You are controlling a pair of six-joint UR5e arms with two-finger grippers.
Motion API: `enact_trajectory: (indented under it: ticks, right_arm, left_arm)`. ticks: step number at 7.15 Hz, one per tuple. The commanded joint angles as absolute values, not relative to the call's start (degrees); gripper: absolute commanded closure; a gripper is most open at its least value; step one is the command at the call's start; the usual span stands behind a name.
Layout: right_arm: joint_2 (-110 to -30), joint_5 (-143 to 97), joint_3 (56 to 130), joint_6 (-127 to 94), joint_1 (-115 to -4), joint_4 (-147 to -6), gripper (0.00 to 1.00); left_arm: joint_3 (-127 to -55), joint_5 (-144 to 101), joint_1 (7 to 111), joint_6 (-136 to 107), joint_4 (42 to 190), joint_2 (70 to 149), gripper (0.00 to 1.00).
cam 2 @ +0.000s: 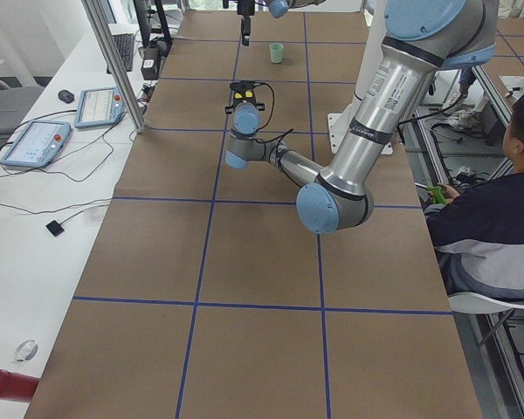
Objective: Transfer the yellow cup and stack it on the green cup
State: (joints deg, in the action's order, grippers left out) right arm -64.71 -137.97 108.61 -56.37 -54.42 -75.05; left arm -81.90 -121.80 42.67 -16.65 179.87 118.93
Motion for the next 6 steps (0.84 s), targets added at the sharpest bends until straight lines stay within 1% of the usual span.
enact_trajectory:
  ticks: [1, 3, 4, 6]
  right_arm:
    - [-56.89, -132.48, 108.46, -61.87, -46.35, -82.06, 0.0]
    - [-52.33, -129.3, 106.71, -67.37, -41.42, -83.58, 0.0]
    - [-49.34, -129.29, 103.83, -68.11, -40.35, -83.58, 0.0]
    - [-46.5, -128.58, 102.39, -71.25, -39.55, -82.89, 0.0]
  left_arm:
    - [-81.57, -115.08, 38.08, -12.58, 179.39, 119.44, 0.88]
    - [-81.3, -112.42, 35.95, -12.48, 179.47, 119.62, 0.88]
    - [-81.39, -112.41, 35.69, -12.48, 179.65, 119.53, 0.87]
    - [-81.39, -112.41, 35.24, -12.48, 180.0, 119.53, 0.85]
